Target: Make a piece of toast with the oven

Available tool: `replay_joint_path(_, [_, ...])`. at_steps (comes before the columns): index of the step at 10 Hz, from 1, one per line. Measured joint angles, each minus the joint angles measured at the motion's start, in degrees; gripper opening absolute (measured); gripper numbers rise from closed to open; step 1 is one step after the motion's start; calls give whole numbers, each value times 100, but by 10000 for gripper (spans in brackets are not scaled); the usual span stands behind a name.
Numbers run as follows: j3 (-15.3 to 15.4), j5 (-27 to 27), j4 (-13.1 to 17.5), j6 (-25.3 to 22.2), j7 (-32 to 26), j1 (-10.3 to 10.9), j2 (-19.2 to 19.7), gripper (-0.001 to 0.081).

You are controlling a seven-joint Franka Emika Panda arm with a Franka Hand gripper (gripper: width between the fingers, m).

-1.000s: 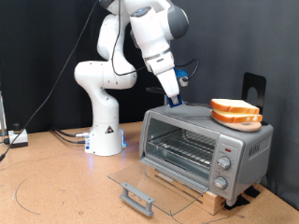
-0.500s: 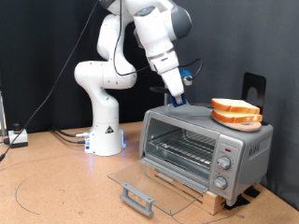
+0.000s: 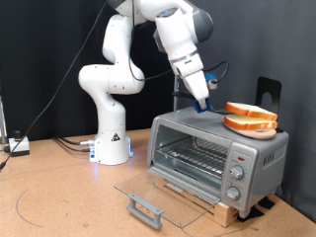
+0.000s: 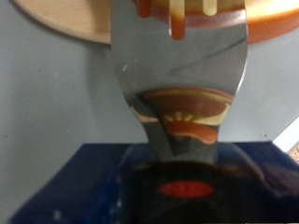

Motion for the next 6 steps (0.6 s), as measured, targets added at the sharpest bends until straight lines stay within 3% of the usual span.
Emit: replay_joint_path(6, [492,3,227,410,395,-337,413,396])
